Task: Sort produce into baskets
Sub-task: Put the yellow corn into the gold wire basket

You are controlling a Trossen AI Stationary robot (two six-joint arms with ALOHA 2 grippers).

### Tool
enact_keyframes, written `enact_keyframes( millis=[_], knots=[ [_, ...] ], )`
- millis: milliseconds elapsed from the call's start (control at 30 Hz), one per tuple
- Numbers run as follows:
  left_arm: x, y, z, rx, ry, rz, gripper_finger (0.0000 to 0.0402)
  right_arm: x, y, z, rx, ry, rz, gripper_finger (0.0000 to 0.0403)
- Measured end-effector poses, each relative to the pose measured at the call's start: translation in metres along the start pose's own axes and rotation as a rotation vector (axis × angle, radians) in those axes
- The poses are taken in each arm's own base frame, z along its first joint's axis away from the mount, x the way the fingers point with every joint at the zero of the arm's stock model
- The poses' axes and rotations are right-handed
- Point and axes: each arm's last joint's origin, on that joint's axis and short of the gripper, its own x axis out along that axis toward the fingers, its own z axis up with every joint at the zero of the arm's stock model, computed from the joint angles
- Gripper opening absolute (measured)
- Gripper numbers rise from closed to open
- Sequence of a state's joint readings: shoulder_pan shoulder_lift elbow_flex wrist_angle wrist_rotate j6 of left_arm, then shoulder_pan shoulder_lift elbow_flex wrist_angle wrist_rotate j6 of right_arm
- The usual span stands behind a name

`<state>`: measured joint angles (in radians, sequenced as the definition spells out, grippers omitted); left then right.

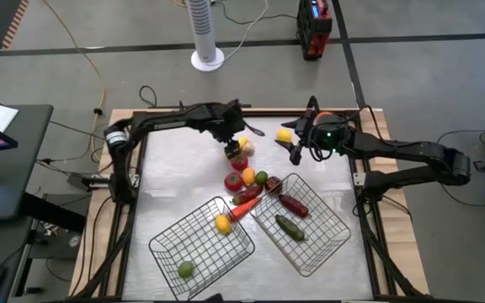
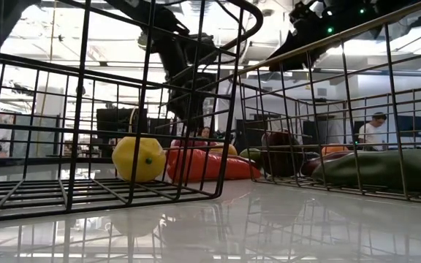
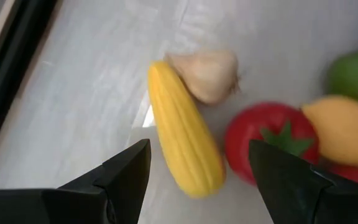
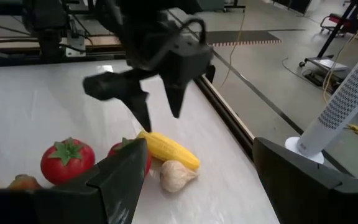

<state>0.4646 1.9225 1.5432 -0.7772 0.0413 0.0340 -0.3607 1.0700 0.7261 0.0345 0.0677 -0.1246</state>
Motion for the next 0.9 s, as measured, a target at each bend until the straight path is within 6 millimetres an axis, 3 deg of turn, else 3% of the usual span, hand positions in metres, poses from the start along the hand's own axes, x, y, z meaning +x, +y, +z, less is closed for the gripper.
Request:
enact_keyframes(
  millis=[333,500,900],
  knots=[
    [0.035,0.009,0.027,-0.047,0.115,0.017,0.0256,-0.014,0.002,0.007,-0.027,-0.043,0.054,0.0319],
    [0.051,0.012,0.027,-0.066,0.161,0.015,0.0256,-0.025,0.005,0.008,-0.051,-0.042,0.072,0.0319],
    [0.062,0.008,0.019,-0.072,0.234,0.022,0.0256,-0.033,0.009,0.013,-0.062,-0.077,0.091,0.0319]
  ],
)
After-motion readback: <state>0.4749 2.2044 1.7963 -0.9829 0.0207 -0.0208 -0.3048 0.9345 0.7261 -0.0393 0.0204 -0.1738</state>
